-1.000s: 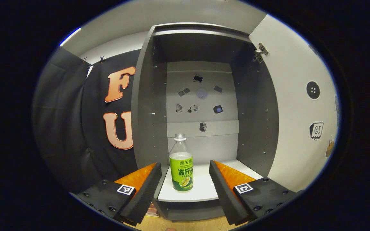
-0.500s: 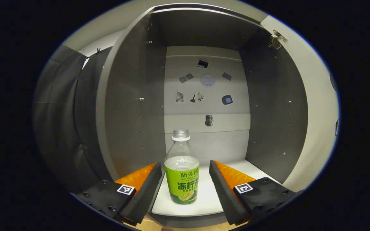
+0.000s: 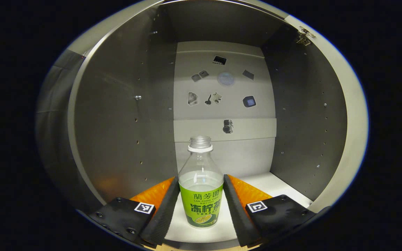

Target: Open the cabinet door with the right hand, grasp the bottle in the cabinet with the left hand and place it on the coaster, then close the cabinet door with the right hand.

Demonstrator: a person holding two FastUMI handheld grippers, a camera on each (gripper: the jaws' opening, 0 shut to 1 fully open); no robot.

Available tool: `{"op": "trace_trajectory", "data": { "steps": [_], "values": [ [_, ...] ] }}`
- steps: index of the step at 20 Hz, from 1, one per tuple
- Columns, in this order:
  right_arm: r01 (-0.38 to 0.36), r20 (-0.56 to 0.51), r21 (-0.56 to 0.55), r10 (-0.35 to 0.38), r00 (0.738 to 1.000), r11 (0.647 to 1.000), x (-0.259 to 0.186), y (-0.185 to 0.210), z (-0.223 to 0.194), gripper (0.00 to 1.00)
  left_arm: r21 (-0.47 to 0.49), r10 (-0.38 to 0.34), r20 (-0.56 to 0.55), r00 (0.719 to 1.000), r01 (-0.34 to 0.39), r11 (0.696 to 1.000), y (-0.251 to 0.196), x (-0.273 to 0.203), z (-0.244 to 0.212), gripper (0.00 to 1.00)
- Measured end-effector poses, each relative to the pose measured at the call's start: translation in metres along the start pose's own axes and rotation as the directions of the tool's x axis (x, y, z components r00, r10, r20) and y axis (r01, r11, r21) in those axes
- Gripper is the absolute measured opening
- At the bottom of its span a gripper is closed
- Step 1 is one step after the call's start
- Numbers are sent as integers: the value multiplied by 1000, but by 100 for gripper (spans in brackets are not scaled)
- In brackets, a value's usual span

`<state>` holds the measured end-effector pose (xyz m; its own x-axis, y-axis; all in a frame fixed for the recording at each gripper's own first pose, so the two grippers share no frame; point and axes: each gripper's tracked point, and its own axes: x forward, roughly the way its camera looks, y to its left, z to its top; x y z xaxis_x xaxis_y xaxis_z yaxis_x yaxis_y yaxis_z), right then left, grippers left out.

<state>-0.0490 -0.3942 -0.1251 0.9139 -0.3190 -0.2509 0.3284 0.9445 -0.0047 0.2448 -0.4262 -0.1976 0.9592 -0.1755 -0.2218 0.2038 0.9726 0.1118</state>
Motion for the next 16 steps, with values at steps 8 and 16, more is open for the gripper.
{"op": "trace_trajectory", "data": {
  "steps": [8,16],
  "values": [
    [-45,19,3,45,999,999,0,2,4,93,-22,-43,42,998,44,999,2,-67,17,80],
    [-125,21,-16,125,992,992,-8,22,0,93,-12,-32,41,999,33,999,46,-142,-6,80]
  ]
}}
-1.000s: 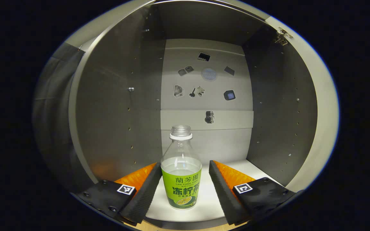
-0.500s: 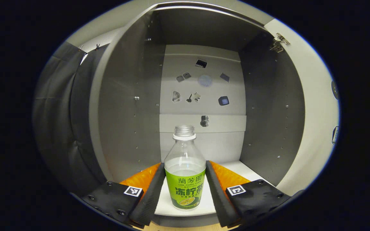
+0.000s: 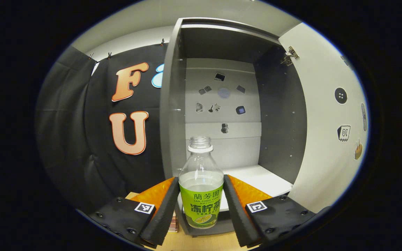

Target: Open the cabinet door with the right hand, grasp the bottle in the cabinet with the left hand and place it on the coaster, then close the cabinet door with the right hand.

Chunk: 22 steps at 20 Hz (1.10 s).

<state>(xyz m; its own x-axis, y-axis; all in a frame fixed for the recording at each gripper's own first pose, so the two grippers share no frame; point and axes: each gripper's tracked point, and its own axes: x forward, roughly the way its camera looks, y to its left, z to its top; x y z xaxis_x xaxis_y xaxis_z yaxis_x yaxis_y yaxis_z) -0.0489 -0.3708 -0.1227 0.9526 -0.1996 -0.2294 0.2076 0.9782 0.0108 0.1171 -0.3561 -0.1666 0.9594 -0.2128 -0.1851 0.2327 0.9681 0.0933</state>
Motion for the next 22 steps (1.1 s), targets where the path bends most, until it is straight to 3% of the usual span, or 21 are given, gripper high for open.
{"op": "trace_trajectory", "data": {
  "steps": [11,12,14,15,17,21,22],
  "values": [
    [-27,-7,-6,27,1000,1000,-12,8,-6,93,-44,22,-51,998,-25,999,46,-84,-86,81],
    [-28,-8,-8,28,1000,1000,-12,9,-6,99,-49,26,-60,998,-29,998,50,-89,-95,81],
    [-31,-13,-10,31,999,999,-13,11,-8,99,-73,30,-93,995,-37,997,57,-96,-119,81],
    [-31,-16,-11,31,999,999,-13,11,-9,93,-82,30,-104,994,-39,996,60,-98,-131,81],
    [-30,-22,-14,29,999,999,-12,11,-11,99,-75,36,-107,994,-44,996,66,-104,-155,80],
    [-16,-30,-18,15,999,1000,-12,9,-12,93,-50,50,-142,989,-58,997,75,-108,-210,81],
    [-11,-34,-17,11,999,1000,-13,8,-14,99,-51,53,-155,986,-61,997,76,-108,-223,81]
  ]
}}
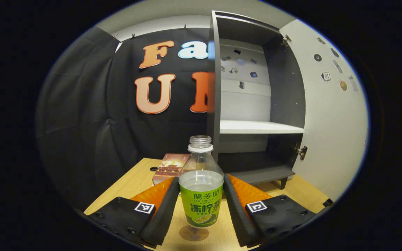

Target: Open the cabinet door with the right hand, grasp the bottle in the cabinet with the left hand and place it on the coaster, then close the cabinet door with the right hand.

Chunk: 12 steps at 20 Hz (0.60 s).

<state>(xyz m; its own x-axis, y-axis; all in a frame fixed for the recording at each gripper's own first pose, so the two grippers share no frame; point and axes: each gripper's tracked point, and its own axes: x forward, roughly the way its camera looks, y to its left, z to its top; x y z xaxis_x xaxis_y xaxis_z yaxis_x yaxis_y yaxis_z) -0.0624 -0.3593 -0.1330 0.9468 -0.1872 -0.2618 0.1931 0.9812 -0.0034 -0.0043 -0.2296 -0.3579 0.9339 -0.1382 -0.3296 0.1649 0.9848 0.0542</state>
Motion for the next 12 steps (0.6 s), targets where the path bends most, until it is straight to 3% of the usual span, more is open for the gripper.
{"op": "trace_trajectory", "data": {
  "steps": [5,12],
  "values": [
    [40,-15,8,-40,999,999,2,-9,-2,99,35,16,-68,998,-13,999,0,13,-56,81],
    [82,-47,7,-82,996,997,3,-23,-12,99,40,32,-122,992,-27,999,-3,22,-98,81]
  ]
}}
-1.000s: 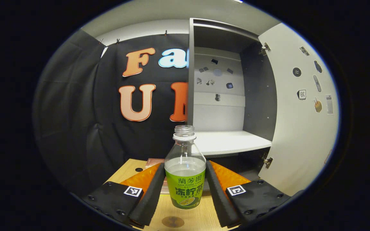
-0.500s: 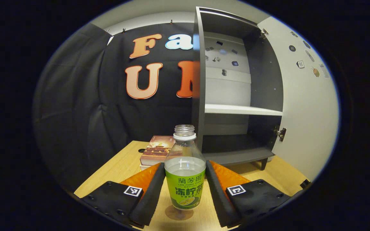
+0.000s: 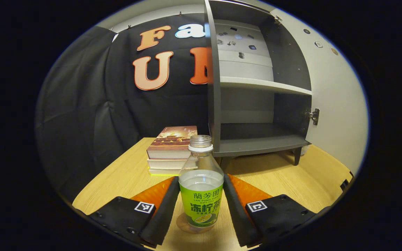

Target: Open the cabinet door with the right hand, grasp the bottle in the cabinet with the left hand and place it on the coaster, then close the cabinet door with the right hand.

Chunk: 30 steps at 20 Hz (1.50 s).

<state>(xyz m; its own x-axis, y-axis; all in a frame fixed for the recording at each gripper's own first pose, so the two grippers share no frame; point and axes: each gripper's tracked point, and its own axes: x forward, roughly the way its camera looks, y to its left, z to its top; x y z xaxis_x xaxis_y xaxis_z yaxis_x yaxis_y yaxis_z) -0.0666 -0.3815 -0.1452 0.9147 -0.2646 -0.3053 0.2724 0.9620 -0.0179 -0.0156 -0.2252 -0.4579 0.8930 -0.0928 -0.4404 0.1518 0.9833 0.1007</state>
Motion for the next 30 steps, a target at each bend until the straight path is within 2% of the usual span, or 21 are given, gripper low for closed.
{"op": "trace_trajectory", "data": {
  "steps": [1,2,12,22,23,25,26,27,28,29,30],
  "values": [
    [5,-5,3,-5,1000,1000,2,-2,-2,99,-6,3,-5,1000,-3,1000,-1,0,-4,81],
    [10,-10,6,-10,1000,1000,4,-2,-4,93,-9,10,-13,1000,-10,1000,-1,0,-9,81],
    [-3,-42,44,5,999,999,21,6,-20,93,16,8,-2,1000,-8,1000,-5,2,-9,82],
    [-10,-56,61,14,998,998,30,1,-26,93,29,45,-10,999,-44,999,1,-4,-11,85],
    [-12,-56,61,16,998,998,31,2,-26,99,23,44,-9,999,-43,999,1,-5,-11,85],
    [-17,-58,61,20,998,998,33,3,-26,99,16,47,-10,999,-47,999,2,-7,-11,85],
    [-18,-58,61,21,998,998,33,3,-26,93,13,46,-12,999,-46,999,1,-8,-12,85],
    [-20,-58,62,24,998,998,33,3,-26,93,11,43,-13,999,-43,999,-1,-8,-11,86],
    [-23,-59,63,26,998,998,35,4,-26,99,11,44,-12,999,-44,999,-1,-9,-10,89],
    [-25,-59,62,28,998,998,35,4,-26,99,11,42,-11,999,-42,999,-1,-10,-10,88],
    [-27,-59,62,30,998,998,36,5,-26,99,12,39,-11,999,-39,999,-2,-10,-9,93]
  ]
}}
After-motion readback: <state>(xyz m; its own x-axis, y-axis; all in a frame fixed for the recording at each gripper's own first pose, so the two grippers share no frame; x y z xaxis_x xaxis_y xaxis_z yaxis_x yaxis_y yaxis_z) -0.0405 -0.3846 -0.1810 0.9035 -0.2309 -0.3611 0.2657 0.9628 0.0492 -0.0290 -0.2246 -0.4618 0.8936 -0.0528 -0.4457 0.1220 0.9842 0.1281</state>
